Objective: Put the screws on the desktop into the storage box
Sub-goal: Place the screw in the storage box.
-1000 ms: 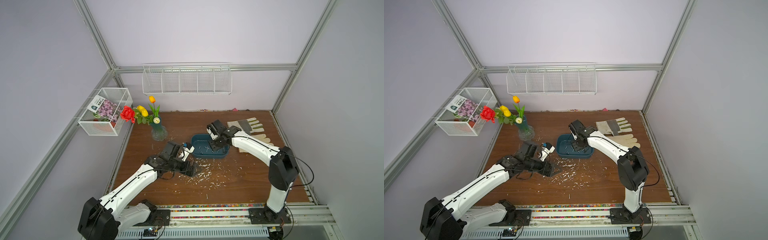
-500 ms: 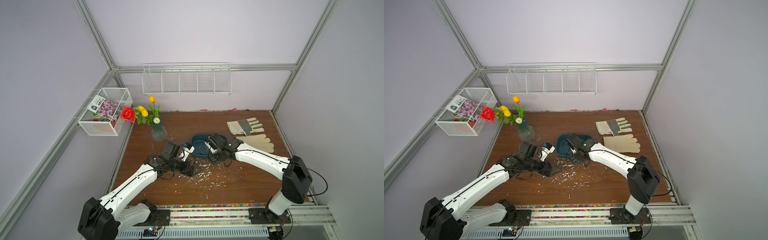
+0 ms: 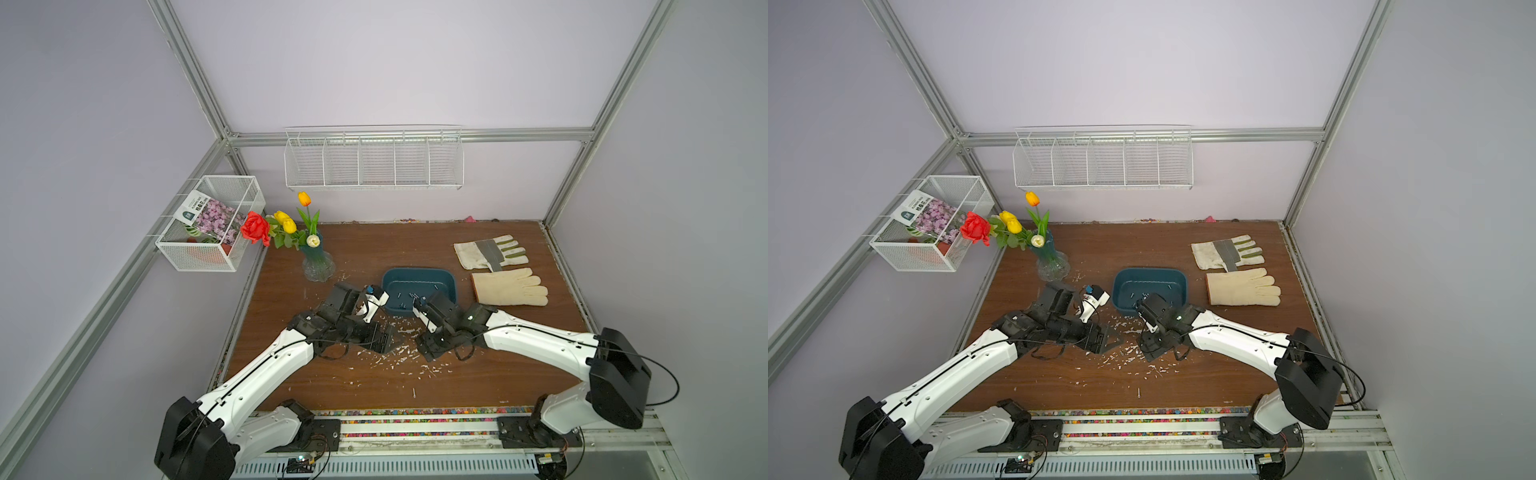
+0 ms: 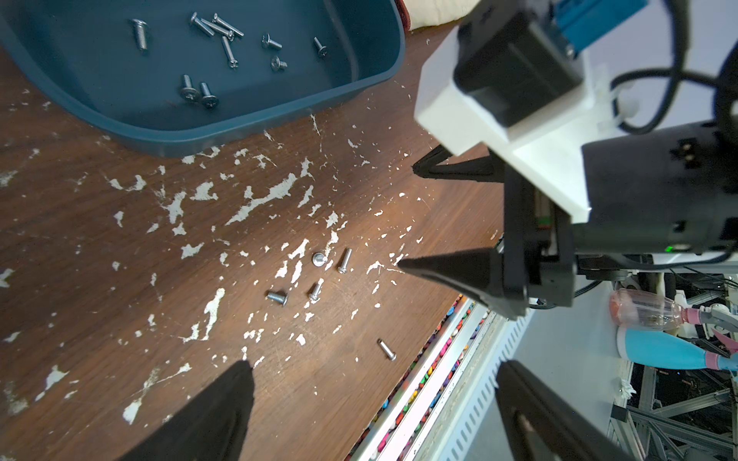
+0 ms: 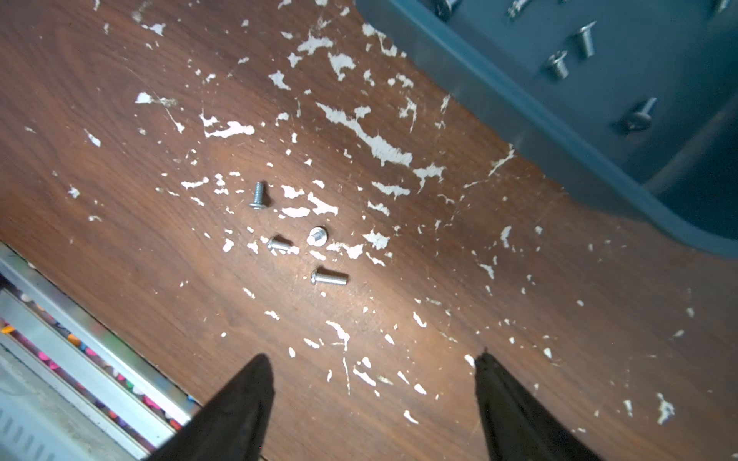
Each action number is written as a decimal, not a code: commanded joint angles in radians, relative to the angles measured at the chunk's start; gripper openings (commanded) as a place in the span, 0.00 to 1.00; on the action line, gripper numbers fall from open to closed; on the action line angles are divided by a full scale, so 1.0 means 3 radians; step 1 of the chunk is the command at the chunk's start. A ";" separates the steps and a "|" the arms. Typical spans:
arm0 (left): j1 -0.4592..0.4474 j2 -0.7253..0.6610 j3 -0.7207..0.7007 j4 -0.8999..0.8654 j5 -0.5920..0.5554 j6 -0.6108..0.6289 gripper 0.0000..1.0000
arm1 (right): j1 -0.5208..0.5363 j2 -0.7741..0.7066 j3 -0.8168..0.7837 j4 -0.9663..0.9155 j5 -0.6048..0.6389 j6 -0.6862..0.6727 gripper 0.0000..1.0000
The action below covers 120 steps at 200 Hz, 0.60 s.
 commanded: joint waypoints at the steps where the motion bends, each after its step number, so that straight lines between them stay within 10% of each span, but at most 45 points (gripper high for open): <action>1: -0.0012 0.0007 -0.0033 0.0039 0.0002 -0.0005 0.98 | 0.0050 -0.0056 -0.0119 0.0146 -0.0052 0.0125 0.91; 120: -0.0189 0.0763 0.0093 -0.0046 -0.0430 -0.0211 0.99 | 0.0109 -0.0907 -0.0766 0.0261 -0.0390 0.0208 0.98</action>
